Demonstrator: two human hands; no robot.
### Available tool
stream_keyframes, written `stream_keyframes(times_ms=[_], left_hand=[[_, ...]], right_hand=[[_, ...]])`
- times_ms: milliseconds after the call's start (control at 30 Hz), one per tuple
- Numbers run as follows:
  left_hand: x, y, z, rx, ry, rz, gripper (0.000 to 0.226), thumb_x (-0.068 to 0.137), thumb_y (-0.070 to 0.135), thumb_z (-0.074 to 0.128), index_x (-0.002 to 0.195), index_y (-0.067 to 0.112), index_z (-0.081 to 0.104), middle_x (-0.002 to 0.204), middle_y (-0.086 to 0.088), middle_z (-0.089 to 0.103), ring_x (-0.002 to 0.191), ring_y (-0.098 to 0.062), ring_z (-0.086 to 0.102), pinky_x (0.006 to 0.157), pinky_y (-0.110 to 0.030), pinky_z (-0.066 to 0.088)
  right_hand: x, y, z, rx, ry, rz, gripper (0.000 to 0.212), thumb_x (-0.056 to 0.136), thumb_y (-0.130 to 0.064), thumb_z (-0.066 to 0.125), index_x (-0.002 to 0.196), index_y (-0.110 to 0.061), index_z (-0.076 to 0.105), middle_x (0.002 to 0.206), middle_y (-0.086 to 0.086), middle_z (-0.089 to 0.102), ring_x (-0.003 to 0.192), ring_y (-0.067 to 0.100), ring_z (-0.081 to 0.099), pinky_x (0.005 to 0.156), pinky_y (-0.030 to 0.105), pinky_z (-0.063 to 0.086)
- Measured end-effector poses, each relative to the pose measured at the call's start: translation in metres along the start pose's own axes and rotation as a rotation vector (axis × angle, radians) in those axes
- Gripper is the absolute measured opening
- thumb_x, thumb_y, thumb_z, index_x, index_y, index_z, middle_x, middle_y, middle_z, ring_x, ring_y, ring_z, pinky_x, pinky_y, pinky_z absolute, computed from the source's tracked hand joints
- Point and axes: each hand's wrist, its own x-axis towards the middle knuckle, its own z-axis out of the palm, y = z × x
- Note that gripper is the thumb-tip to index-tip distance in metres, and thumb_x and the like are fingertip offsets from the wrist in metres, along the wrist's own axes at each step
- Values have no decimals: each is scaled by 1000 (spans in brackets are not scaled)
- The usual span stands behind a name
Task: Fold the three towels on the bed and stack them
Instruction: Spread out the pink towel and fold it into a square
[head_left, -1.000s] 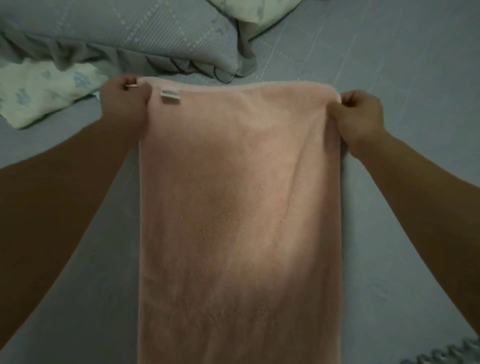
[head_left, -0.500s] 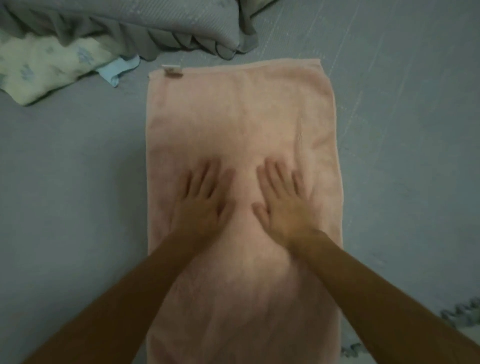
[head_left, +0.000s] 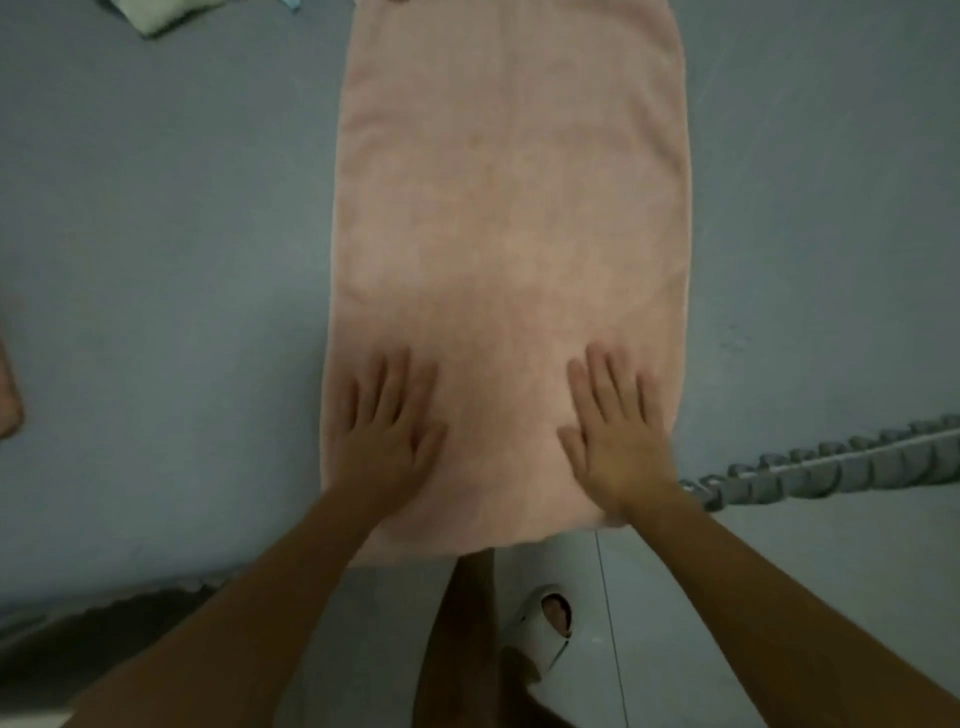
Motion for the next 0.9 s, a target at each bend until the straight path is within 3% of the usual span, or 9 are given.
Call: stream_keyframes(times_ms=[200, 300, 367, 433, 467, 567, 733, 833, 900], left_hand=[[-97, -37, 13, -15, 52, -327, 69, 95, 48, 30, 154, 15, 24, 159, -21, 22, 146, -43, 21, 113, -59, 21], [-113, -1, 7, -435, 183, -584, 62, 94, 33, 52, 149, 11, 34, 152, -20, 34, 139, -36, 32, 111, -50, 29], [-121, 20, 6, -765, 324, -671, 45, 88, 24, 63, 130, 13, 52, 125, -13, 56, 112, -23, 52, 90, -42, 46], [-129, 31, 6, -1016, 379, -752, 24, 84, 27, 66, 105, 17, 60, 98, -6, 63, 85, -18, 60, 70, -38, 53], [-132, 31, 8, -1077, 366, -801, 21, 84, 32, 68, 99, 18, 59, 91, -4, 63, 79, -17, 60, 66, -37, 52], [-141, 15, 22, -1144, 171, -831, 32, 84, 44, 69, 88, 13, 62, 78, 0, 62, 68, -12, 55, 59, -30, 45], [-184, -1, 36, -1120, -156, -782, 29, 76, 39, 69, 89, 13, 68, 80, -3, 67, 72, -16, 57, 62, -30, 45], [-211, -7, 34, -1241, -159, -897, 13, 89, 27, 67, 84, 15, 67, 79, -4, 67, 77, -21, 57, 69, -35, 49], [-222, -10, 22, -1317, -124, -961, 9, 90, 23, 66, 91, 14, 66, 84, -6, 68, 78, -21, 60, 65, -30, 54]], right_hand=[[-61, 39, 12, 210, 76, 433, 74, 99, -46, 30, 155, -4, 5, 163, 17, 4, 150, 32, 2, 120, 51, 3], [-92, 13, 9, 521, 218, 500, 56, 95, -29, 52, 142, 0, 40, 151, 21, 35, 139, 35, 31, 115, 48, 25], [-104, -8, 11, 739, 305, 535, 35, 86, -23, 60, 117, -7, 60, 120, 14, 58, 113, 28, 53, 95, 39, 46], [-106, -24, 9, 1084, 321, 636, 27, 79, -22, 65, 106, -20, 60, 100, -3, 63, 93, 11, 61, 73, 18, 49], [-104, -27, 7, 1237, 314, 707, 32, 77, -22, 68, 107, -23, 57, 99, -9, 62, 89, 5, 61, 70, 14, 48], [-102, -16, 11, 1393, 198, 809, 31, 77, -21, 72, 104, -14, 60, 92, -5, 64, 82, 11, 62, 70, 24, 48], [-144, 0, 20, 1298, -385, 646, 23, 84, -22, 70, 107, -20, 69, 103, -1, 73, 92, 15, 68, 70, 25, 51], [-171, 4, 18, 1326, -348, 735, 15, 88, -18, 66, 103, -16, 69, 106, 4, 72, 94, 21, 67, 78, 33, 53], [-183, 7, 6, 1403, -230, 815, 7, 90, -17, 64, 96, -18, 68, 100, 6, 72, 89, 23, 67, 70, 33, 53]])
